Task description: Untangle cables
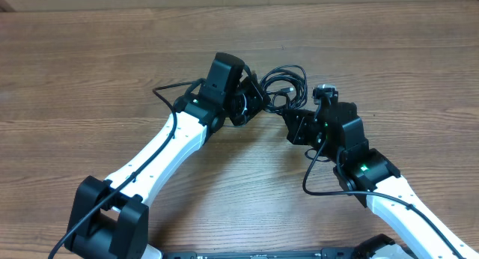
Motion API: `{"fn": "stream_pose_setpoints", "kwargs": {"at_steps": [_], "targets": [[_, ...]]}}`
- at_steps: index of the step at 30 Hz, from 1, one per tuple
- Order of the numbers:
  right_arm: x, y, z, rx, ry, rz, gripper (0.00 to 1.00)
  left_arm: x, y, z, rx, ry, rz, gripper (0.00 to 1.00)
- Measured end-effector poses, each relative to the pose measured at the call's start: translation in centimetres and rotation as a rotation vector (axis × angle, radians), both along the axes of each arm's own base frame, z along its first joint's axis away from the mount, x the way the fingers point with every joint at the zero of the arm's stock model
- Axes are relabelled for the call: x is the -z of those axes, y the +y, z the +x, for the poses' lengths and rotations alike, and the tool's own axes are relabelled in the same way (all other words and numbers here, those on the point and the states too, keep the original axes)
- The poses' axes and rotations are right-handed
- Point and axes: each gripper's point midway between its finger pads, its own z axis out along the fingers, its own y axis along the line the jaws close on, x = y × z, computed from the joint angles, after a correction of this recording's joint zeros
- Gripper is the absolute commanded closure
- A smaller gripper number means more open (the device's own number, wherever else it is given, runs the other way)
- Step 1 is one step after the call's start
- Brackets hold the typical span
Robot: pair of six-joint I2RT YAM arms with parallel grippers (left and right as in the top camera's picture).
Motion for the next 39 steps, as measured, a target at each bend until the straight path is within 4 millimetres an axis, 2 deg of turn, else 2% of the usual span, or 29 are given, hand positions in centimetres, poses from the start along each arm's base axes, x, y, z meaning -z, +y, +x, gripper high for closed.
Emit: {"fn": "stream_pose_setpoints", "kwargs": {"at_steps": [8, 19, 25, 32, 39], "targets": [[1.4, -1.0, -0.5, 0.033, 0.05, -0.05, 0.96, 0.0, -0.3, -0.3, 0.012, 0.001, 0.0, 0.96], [1.8, -1.3, -0.6, 0.045, 0.062, -0.066, 0.96, 0.3, 0.0, -0.2, -0.005, -0.003, 0.025, 0.96], [2.1, -1.3, -0.8, 0.052, 0.089, -0.054, 0.96, 1.0, 0.9, 0.0, -0.046, -0.002, 0.08, 0.96], [2.1, -0.2, -1.6, 0.004, 0.128, 0.001, 0.96, 2.0, 2.7, 0.6, -0.122, -0.012, 0.176, 0.96], [3.5, -0.4, -3.2, -0.014, 0.217, -0.015, 0.96, 2.5, 5.1, 1.8, -0.223, -0.052, 0.285, 0.96]]}}
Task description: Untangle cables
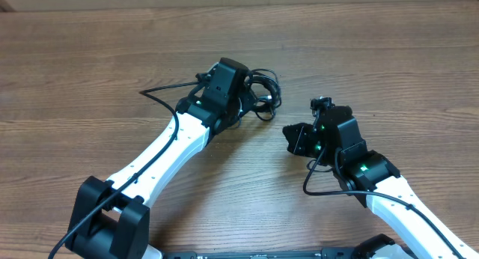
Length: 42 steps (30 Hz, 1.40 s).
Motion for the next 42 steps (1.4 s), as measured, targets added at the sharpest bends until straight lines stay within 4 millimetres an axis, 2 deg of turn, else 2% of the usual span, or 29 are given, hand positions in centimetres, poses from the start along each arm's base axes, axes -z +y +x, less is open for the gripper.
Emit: {"fn": "stream_pose_setpoints", "kwargs": {"at_steps": [2, 3, 6, 10, 15, 21, 26, 35, 38, 42], "targets": [[0.3, -0.1, -0.3, -0.003, 0.017, -0.004, 0.95, 0.0, 0.3, 0.2, -0.015, -0.009, 0.015, 0.96], [0.3, 0.0, -0.3, -0.004, 0.018, -0.003, 0.9, 0.0, 0.5, 0.3, -0.019, -0.012, 0.021, 0.96], [0.1, 0.1, -0.2, -0.004, 0.011, 0.005, 0.74, 0.0, 0.7, 0.4, -0.028, -0.017, 0.031, 0.96], [-0.8, 0.4, 0.5, -0.005, -0.033, 0.027, 0.42, 0.2, 0.8, 0.2, -0.013, -0.013, 0.045, 0.96], [-1.7, 0.4, 1.5, 0.013, -0.086, 0.032, 0.33, 0.4, 0.6, -0.3, 0.005, 0.01, 0.041, 0.96], [-2.3, 0.1, 2.3, 0.042, -0.128, 0.026, 0.34, 0.4, -0.8, -1.2, 0.065, 0.046, -0.025, 0.96], [-2.6, 0.2, 2.5, 0.043, -0.144, 0.032, 0.47, 0.2, -1.8, -1.8, 0.108, 0.071, -0.074, 0.96], [-2.7, 0.5, 2.4, 0.026, -0.144, 0.042, 0.5, -0.4, -2.9, -2.0, 0.145, 0.07, -0.128, 0.96], [-2.7, 0.5, 2.4, 0.025, -0.144, 0.041, 0.58, -0.5, -3.1, -1.9, 0.148, 0.068, -0.142, 0.96], [-2.7, 0.5, 2.3, 0.02, -0.144, 0.041, 0.64, -0.7, -3.3, -1.8, 0.147, 0.066, -0.156, 0.96]]}}
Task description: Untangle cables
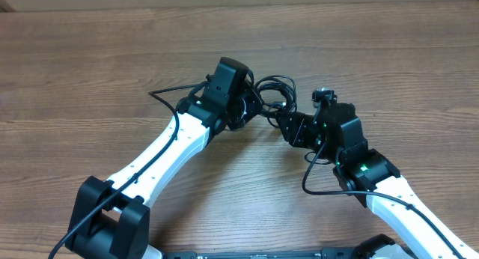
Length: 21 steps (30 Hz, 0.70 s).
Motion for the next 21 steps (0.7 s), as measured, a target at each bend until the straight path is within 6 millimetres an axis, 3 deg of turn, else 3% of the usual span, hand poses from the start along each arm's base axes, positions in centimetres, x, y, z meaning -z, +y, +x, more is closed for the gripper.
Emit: {"fn": "stream_pose_setpoints", "kwargs": {"at_steps": [10, 17, 21], "targets": [[0.4, 0.0, 0.1, 0.0, 0.011, -0.005, 0.73, -0.1, -0.3, -0.1, -0.001, 0.013, -0.023, 0.96], [1.0, 0.1, 0.1, -0.002, 0.029, -0.011, 0.96, -0.2, -0.4, -0.2, 0.003, 0.015, -0.028, 0.96], [1.2, -0.1, 0.1, 0.007, 0.03, -0.021, 0.96, -0.2, -0.4, -0.2, 0.003, 0.015, -0.028, 0.96]]}}
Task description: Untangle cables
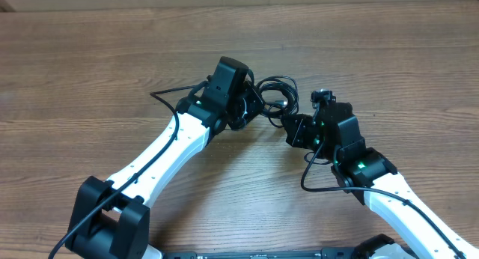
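A tangled bundle of thin black cables [275, 88] lies on the wooden table just right of my left gripper [256, 103]. The left gripper's dark fingers sit at the bundle's left edge and seem shut on its loops. My right gripper [289, 124] points up-left at the bundle's lower right side, with its fingertips close under the loops. The dark fingers blend with the cables, so whether it is open or shut, and whether it touches a strand, does not show. A small connector end [286, 102] lies between the two grippers.
The left arm's own black wire [166, 94] loops out over the table to the left of its wrist. The right arm's wire [307, 178] hangs in a loop beside its forearm. Bare wooden tabletop [389, 57] surrounds the bundle.
My right gripper has drawn back a little to the right and down from the bundle. The left gripper and the cable bundle stay about where they were.
Both grippers first met at the bundle near the table's middle. Then the left gripper was further left with the whole bundle beside it, and the right gripper stood apart. After that both were together again, and now the right sits slightly back.
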Motion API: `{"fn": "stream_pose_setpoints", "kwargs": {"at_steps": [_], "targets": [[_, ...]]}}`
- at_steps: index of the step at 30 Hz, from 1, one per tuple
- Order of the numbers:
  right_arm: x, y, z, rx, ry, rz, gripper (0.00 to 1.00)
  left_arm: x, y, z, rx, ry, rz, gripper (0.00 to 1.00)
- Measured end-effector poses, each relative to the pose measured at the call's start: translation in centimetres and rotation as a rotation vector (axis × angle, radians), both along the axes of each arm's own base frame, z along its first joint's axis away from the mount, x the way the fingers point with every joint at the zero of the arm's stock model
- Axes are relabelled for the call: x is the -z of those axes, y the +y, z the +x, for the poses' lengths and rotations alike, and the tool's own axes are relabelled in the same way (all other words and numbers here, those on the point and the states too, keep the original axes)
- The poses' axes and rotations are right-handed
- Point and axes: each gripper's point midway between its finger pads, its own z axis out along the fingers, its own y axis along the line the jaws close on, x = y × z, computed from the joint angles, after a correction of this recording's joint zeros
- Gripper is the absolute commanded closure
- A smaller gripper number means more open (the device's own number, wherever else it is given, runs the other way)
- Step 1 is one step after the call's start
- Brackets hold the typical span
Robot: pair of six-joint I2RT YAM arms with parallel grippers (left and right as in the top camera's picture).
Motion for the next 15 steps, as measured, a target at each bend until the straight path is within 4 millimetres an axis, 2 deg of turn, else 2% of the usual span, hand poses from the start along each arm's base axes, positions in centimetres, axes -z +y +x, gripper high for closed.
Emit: {"fn": "stream_pose_setpoints", "kwargs": {"at_steps": [15], "targets": [[2.2, -2.5, -0.5, 0.092, 0.065, -0.12, 0.96, 0.0, -0.1, -0.2, 0.007, 0.006, -0.004, 0.96]]}}
